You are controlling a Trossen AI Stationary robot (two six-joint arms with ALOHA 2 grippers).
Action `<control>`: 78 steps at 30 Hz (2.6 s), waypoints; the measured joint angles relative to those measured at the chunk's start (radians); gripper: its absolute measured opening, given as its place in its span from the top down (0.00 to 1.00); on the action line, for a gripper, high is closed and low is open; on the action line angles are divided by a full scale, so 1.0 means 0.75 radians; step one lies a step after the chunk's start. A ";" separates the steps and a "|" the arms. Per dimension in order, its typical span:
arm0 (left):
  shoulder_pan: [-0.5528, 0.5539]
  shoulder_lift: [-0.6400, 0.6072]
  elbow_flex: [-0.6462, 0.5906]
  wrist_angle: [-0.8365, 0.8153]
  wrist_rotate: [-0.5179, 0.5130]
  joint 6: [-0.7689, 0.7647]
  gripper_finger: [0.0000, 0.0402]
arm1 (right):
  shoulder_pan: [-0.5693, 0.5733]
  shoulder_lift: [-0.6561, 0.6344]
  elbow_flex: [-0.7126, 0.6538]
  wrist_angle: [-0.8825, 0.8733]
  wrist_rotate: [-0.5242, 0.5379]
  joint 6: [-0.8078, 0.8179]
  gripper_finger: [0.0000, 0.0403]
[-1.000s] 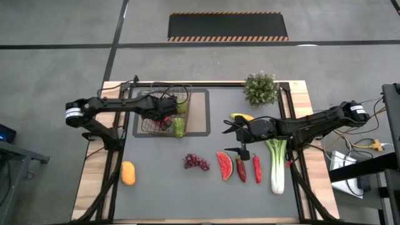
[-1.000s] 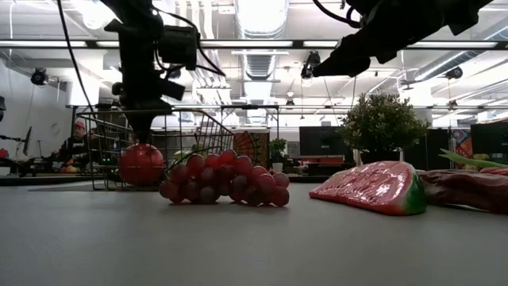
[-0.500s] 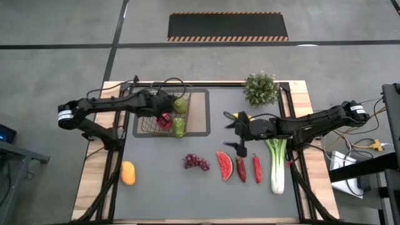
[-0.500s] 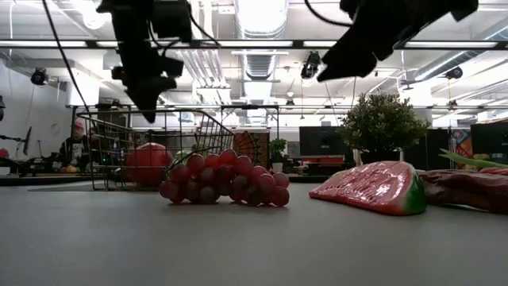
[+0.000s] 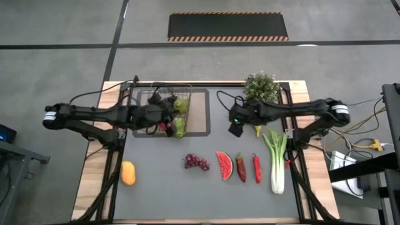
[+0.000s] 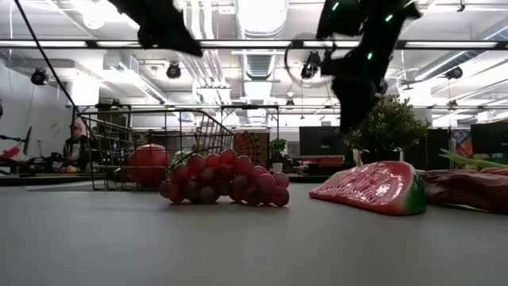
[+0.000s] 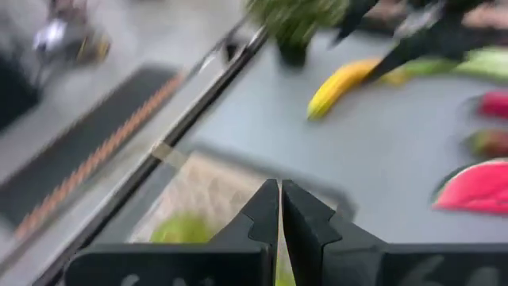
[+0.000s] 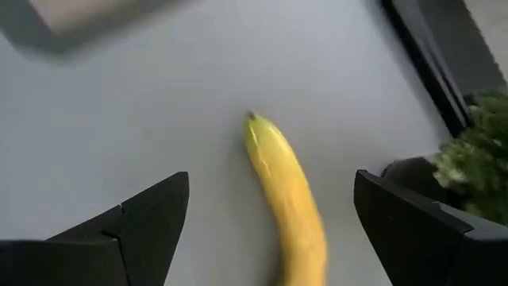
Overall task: Build produce basket
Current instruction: Put the banana into the wire basket
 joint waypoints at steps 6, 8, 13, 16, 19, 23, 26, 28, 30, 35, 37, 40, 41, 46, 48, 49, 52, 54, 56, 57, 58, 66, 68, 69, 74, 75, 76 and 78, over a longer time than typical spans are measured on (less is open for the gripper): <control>-0.096 -0.112 -0.076 0.244 -0.001 0.169 1.00 | -0.140 0.223 0.105 -0.087 -0.154 -0.550 0.16; -0.111 -0.146 -0.093 0.282 0.000 0.177 1.00 | -0.183 0.290 0.138 -0.099 -0.164 -0.647 0.16; -0.125 -0.192 -0.110 0.279 -0.001 0.175 1.00 | -0.289 0.419 0.200 -0.115 -0.155 -0.773 0.16; -0.126 -0.194 -0.115 0.278 0.000 0.175 1.00 | -0.335 0.472 0.213 -0.115 -0.157 -0.806 0.16; -0.126 -0.191 -0.116 0.280 0.000 0.175 1.00 | -0.365 0.506 0.213 -0.108 -0.169 -0.822 0.16; -0.126 -0.190 -0.126 0.280 0.000 0.176 1.00 | -0.379 0.540 0.212 -0.105 -0.200 -0.829 0.17; -0.126 -0.190 -0.135 0.279 0.000 0.176 1.00 | -0.379 0.551 0.211 -0.101 -0.212 -0.839 0.20; -0.126 -0.190 -0.136 0.280 0.000 0.176 1.00 | -0.380 0.557 0.211 -0.096 -0.243 -0.838 0.25; -0.126 -0.187 -0.136 0.280 0.000 0.176 1.00 | -0.380 0.561 0.211 -0.095 -0.271 -0.828 0.32; -0.125 -0.184 -0.136 0.281 0.000 0.176 1.00 | -0.379 0.561 0.211 -0.088 -0.274 -0.820 0.54; -0.125 -0.184 -0.136 0.281 0.000 0.176 1.00 | -0.379 0.561 0.211 -0.083 -0.275 -0.821 0.63; -0.125 -0.184 -0.136 0.281 0.000 0.176 1.00 | -0.379 0.559 0.211 -0.081 -0.296 -0.837 0.74; -0.125 -0.183 -0.136 0.281 0.000 0.176 1.00 | -0.379 0.559 0.211 -0.080 -0.302 -0.841 0.77; -0.125 -0.183 -0.136 0.283 0.000 0.175 1.00 | -0.362 0.551 0.211 -0.076 -0.309 -0.845 0.79; -0.124 -0.183 -0.136 0.297 0.001 0.175 1.00 | -0.349 0.534 0.210 -0.075 -0.309 -0.845 0.79; -0.124 -0.183 -0.136 0.310 0.001 0.174 1.00 | -0.340 0.518 0.210 -0.076 -0.309 -0.845 0.79; -0.124 -0.183 -0.136 0.330 0.001 0.175 1.00 | -0.305 0.460 0.210 -0.075 -0.309 -0.845 0.78; -0.124 -0.183 -0.136 0.343 0.004 0.175 1.00 | -0.274 0.410 0.210 -0.070 -0.310 -0.838 0.77; -0.124 -0.183 -0.136 0.352 0.006 0.175 1.00 | -0.241 0.350 0.209 -0.057 -0.337 -0.821 0.77; -0.125 -0.183 -0.136 0.354 0.006 0.175 1.00 | -0.224 0.315 0.209 -0.047 -0.366 -0.814 0.77; -0.125 -0.181 -0.136 0.363 0.007 0.174 1.00 | -0.208 0.281 0.208 -0.025 -0.399 -0.808 0.77; -0.125 -0.140 -0.148 0.473 0.046 0.172 0.93 | -0.040 -0.020 0.061 0.546 -0.586 -0.821 0.76; -0.125 -0.116 -0.161 0.539 0.059 0.173 0.86 | 0.002 -0.094 -0.029 0.795 -0.590 -0.823 0.76; -0.125 -0.104 -0.168 0.566 0.064 0.172 0.82 | 0.022 -0.122 -0.076 0.914 -0.590 -0.822 0.76; -0.125 0.001 -0.182 0.700 0.159 0.173 0.60 | 0.071 -0.193 -0.308 1.525 -0.585 -0.765 0.76; -0.126 0.032 -0.182 0.748 0.178 0.172 0.57 | 0.074 -0.193 -0.353 1.647 -0.585 -0.748 0.76; -0.126 0.067 -0.182 0.801 0.180 0.173 0.53 | 0.076 -0.190 -0.390 1.748 -0.585 -0.741 0.76; -0.126 0.138 -0.182 0.892 0.182 0.174 0.48 | 0.077 -0.178 -0.442 1.910 -0.585 -0.736 0.76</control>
